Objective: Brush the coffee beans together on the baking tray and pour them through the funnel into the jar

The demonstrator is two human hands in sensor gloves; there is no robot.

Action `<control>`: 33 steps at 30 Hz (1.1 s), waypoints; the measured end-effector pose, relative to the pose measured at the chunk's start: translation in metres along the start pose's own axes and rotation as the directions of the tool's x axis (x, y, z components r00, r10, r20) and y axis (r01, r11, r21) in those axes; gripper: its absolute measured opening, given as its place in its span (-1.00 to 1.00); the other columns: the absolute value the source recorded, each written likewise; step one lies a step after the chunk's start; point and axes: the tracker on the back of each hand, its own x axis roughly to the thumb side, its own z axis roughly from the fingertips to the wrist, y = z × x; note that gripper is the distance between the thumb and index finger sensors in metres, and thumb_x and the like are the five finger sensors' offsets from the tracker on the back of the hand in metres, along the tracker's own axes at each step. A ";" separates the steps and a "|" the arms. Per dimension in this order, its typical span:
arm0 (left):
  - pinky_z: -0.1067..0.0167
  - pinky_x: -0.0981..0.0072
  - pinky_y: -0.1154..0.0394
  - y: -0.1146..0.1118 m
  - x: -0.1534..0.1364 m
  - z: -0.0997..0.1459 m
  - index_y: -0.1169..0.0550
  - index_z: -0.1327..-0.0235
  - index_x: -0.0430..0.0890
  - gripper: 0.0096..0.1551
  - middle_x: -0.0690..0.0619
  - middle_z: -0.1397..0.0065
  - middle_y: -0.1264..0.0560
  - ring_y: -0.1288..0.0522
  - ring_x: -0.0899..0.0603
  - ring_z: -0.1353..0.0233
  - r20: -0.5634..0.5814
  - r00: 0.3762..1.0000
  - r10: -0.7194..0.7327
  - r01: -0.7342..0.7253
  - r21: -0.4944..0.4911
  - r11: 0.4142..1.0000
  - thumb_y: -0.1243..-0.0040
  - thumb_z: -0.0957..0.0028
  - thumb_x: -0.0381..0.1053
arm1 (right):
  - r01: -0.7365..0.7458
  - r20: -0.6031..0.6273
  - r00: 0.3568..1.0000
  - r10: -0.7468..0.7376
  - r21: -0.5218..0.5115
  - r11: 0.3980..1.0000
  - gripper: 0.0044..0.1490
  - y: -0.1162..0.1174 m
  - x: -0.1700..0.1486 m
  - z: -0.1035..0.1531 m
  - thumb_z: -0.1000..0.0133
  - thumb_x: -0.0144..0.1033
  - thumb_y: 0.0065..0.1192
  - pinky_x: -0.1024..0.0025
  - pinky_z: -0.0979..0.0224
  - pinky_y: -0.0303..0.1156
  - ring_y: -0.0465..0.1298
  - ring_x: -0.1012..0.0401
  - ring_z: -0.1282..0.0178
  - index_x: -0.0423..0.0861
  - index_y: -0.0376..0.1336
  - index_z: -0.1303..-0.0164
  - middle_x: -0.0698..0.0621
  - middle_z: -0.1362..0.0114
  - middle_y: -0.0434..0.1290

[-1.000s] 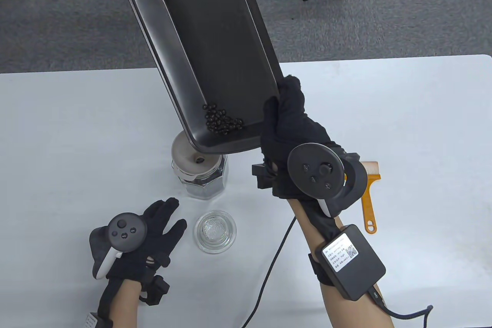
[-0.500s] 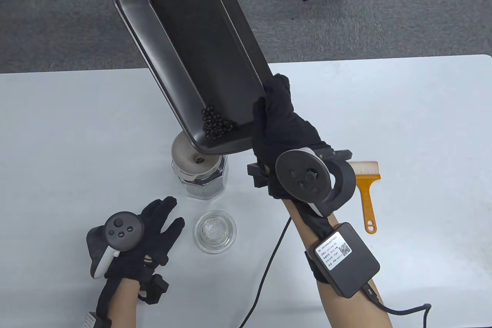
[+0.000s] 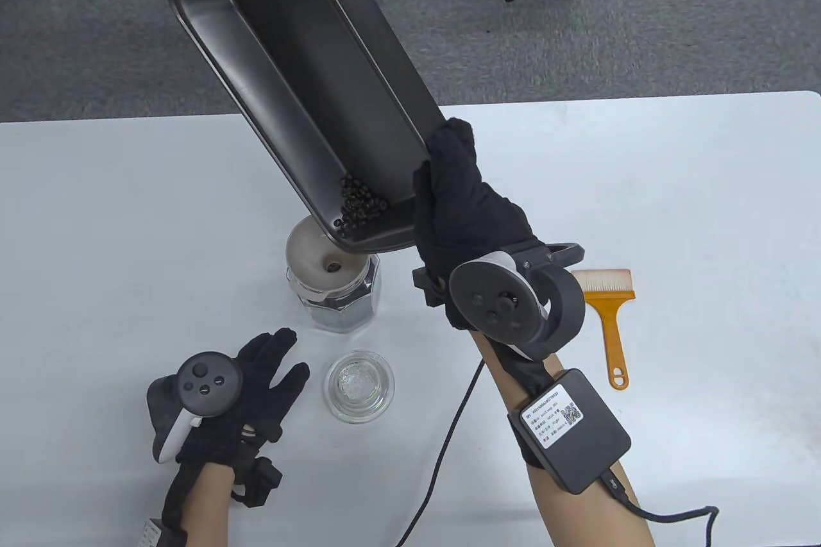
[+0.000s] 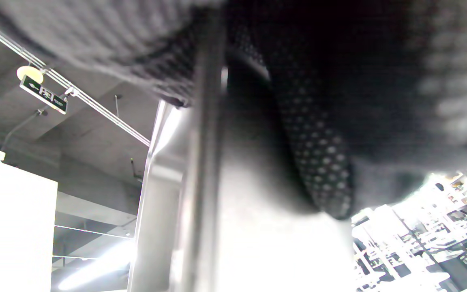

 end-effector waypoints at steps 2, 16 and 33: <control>-0.53 -0.22 -0.28 0.000 0.000 0.000 -0.28 -0.60 0.30 -0.15 -0.01 -0.75 -0.27 -0.36 -0.27 -0.63 -0.001 1.000 0.002 -0.002 -0.001 1.000 -0.03 -0.05 0.59 | 0.003 0.006 1.000 -0.003 -0.004 1.000 -0.51 0.000 0.001 0.000 -0.16 -0.18 0.52 0.53 0.41 0.82 0.78 0.07 0.45 -0.03 0.28 -0.18 -0.10 -0.14 0.62; -0.52 -0.22 -0.28 0.000 -0.001 -0.001 -0.28 -0.61 0.30 -0.15 0.00 -0.75 -0.27 -0.36 -0.27 -0.63 -0.005 1.000 0.006 -0.006 -0.003 1.000 -0.03 -0.05 0.59 | 0.010 0.105 0.994 -0.006 -0.040 0.999 -0.51 0.000 0.010 0.001 -0.15 -0.18 0.52 0.52 0.41 0.82 0.78 0.06 0.45 -0.02 0.29 -0.18 -0.09 -0.15 0.62; -0.53 -0.21 -0.28 -0.001 -0.001 -0.001 -0.28 -0.60 0.30 -0.15 0.00 -0.74 -0.28 -0.36 -0.27 -0.63 -0.013 1.000 -0.005 0.005 -0.012 1.000 -0.02 -0.05 0.60 | 0.011 0.183 0.983 0.003 -0.074 0.997 -0.53 0.002 0.015 0.005 -0.15 -0.18 0.53 0.51 0.41 0.82 0.78 0.06 0.45 0.01 0.29 -0.17 -0.09 -0.15 0.62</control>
